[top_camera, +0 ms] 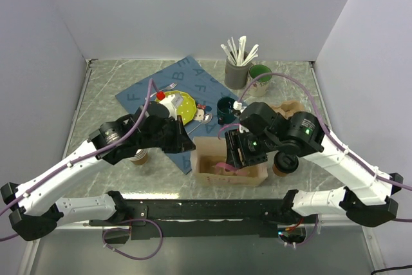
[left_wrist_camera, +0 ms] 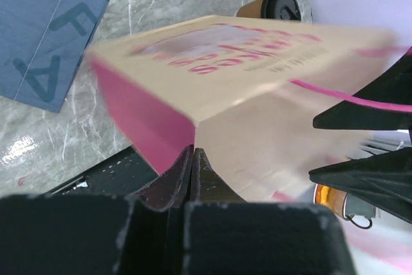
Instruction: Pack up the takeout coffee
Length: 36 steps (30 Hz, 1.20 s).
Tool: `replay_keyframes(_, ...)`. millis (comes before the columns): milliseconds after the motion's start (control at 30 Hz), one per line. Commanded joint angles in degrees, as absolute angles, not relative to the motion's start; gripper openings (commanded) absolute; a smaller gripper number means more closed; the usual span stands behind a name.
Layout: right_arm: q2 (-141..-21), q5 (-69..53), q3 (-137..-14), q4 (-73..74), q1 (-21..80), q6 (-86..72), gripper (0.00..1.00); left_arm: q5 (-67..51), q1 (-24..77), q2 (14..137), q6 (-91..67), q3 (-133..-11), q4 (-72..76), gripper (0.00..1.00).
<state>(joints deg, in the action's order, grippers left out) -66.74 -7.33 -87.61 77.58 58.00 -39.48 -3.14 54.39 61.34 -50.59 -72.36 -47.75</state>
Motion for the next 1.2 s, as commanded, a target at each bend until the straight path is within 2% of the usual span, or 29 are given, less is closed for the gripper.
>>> replay_keyframes(0,-68.64,-7.82,-89.91,86.57,57.48,-37.09,0.66,-3.25,53.88,60.03,-52.03,-74.01,-46.32,0.01)
replay_keyframes(267,-69.88,-9.84,-91.84,84.55,57.48,-36.47,0.59,-3.08,53.79,59.77,-52.65,-73.39,-46.49,0.01)
replay_keyframes(667,-64.43,-8.97,-100.02,76.47,53.97,-41.92,0.62,-1.76,53.79,59.06,-51.60,-72.86,-47.81,0.03)
replay_keyframes(900,-60.21,-5.89,-95.55,71.02,52.29,-45.00,0.63,-3.42,53.79,58.98,-50.27,-73.39,-46.94,0.01)
replay_keyframes(1167,-60.91,-0.98,-88.33,69.70,52.64,-48.60,0.57,-10.63,53.79,55.81,-48.34,-70.49,-37.62,0.01)
